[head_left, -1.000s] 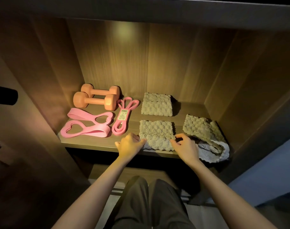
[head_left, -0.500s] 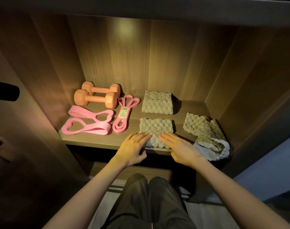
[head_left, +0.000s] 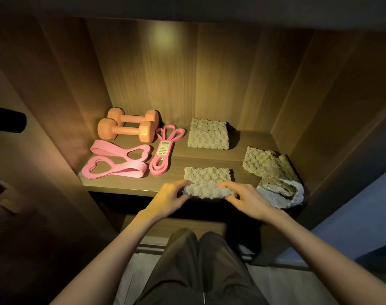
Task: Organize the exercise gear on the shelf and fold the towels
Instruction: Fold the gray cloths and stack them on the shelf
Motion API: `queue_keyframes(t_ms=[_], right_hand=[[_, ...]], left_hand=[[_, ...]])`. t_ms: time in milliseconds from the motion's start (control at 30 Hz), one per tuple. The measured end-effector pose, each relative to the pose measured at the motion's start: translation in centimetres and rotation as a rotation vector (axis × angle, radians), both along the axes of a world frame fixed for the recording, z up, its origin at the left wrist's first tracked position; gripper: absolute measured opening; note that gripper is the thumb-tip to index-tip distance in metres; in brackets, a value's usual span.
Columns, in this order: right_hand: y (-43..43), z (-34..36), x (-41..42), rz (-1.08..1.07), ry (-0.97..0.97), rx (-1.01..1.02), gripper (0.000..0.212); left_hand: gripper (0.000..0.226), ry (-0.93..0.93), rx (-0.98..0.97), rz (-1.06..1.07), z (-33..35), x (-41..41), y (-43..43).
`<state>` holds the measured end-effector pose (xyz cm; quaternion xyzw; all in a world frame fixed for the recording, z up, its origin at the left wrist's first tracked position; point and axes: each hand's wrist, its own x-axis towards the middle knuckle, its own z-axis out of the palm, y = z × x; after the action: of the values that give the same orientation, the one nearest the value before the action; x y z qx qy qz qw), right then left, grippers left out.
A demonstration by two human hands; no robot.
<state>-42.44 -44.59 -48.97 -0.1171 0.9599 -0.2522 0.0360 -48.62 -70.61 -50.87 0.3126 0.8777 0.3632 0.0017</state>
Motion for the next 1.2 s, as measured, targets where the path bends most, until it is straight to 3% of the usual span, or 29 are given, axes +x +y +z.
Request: queue_keyframes(t_ms=[100,200,400,500,567,667,733,800,1000,1200], right_hand=[[0.3,0.1,-0.7,-0.146,-0.018,-0.203,0.03],[-0.5,-0.1,-1.7,-0.287,-0.018,-0.323,0.029],[-2.1,-1.0,-3.3,-0.534,0.045,-0.306,0.029],[-2.7,-1.1,-3.4,-0.602,0.135,-0.154,0.024],[-3.0,-0.9,-3.3,-0.557,0.239,-0.001,0.013],[-3.4,-0.3,-2.8,-0.247,0.215,0.087,0.012],[-3.1,-0.5,-2.0,-0.072,0.267,0.255,0.026],[-2.4,-0.6,-1.1,-0.067,0.25,0.297,0.038],[-1.5,-0.5,-0.5,-0.028,0.17,0.391,0.06],[-2.5,0.1,-2.5,-0.107,0.079,0.451,0.088]], left_hand=[[0.027,-0.366,0.252,0.135,0.3,-0.5,0.7],[0.034,-0.426,0.307,0.347,0.2,-1.5,1.8],[0.044,-0.345,0.274,0.55,0.4,-2.5,3.6],[0.047,-0.209,0.296,0.576,0.6,-2.3,3.9],[0.037,-0.02,0.198,0.578,0.5,-2.2,3.9],[0.025,0.261,-0.028,0.45,0.7,-2.1,4.1],[0.023,0.367,-0.137,0.304,1.0,-1.9,4.3],[0.021,0.401,-0.176,0.221,1.2,-1.6,4.2],[0.055,0.167,-0.225,0.114,-1.4,0.5,3.3],[0.046,0.19,-0.237,0.136,-0.9,-1.8,4.3]])
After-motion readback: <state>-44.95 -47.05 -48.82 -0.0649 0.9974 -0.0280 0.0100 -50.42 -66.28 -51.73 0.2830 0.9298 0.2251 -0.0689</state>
